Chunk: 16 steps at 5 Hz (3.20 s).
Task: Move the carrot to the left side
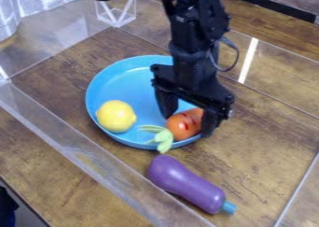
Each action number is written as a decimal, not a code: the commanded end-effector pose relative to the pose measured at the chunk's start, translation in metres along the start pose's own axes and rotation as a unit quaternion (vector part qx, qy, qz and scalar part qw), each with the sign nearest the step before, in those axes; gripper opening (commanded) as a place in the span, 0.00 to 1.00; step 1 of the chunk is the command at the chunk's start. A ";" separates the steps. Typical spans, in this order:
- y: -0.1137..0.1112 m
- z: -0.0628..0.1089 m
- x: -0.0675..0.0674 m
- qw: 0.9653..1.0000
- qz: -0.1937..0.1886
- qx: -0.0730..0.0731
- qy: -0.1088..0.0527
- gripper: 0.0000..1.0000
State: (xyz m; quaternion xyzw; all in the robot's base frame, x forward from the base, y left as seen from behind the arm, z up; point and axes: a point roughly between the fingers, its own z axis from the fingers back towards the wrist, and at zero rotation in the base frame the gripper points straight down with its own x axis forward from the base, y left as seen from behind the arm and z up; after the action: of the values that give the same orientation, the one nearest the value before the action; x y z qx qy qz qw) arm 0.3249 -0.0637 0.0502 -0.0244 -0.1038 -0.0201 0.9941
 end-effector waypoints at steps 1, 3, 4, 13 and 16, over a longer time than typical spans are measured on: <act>-0.016 0.017 0.019 0.999 -0.003 -0.012 -0.041 1.00; -0.002 0.035 0.046 0.998 0.042 -0.003 -0.044 1.00; -0.012 0.015 0.045 0.998 0.049 0.002 -0.035 1.00; 0.028 0.080 0.030 0.995 0.035 -0.005 -0.092 0.00; 0.026 0.041 0.010 0.998 0.003 0.002 -0.066 0.00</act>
State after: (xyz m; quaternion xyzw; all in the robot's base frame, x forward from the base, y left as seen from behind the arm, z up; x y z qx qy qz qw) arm 0.3240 -0.0327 0.0806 -0.0213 -0.1516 -0.0100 0.9882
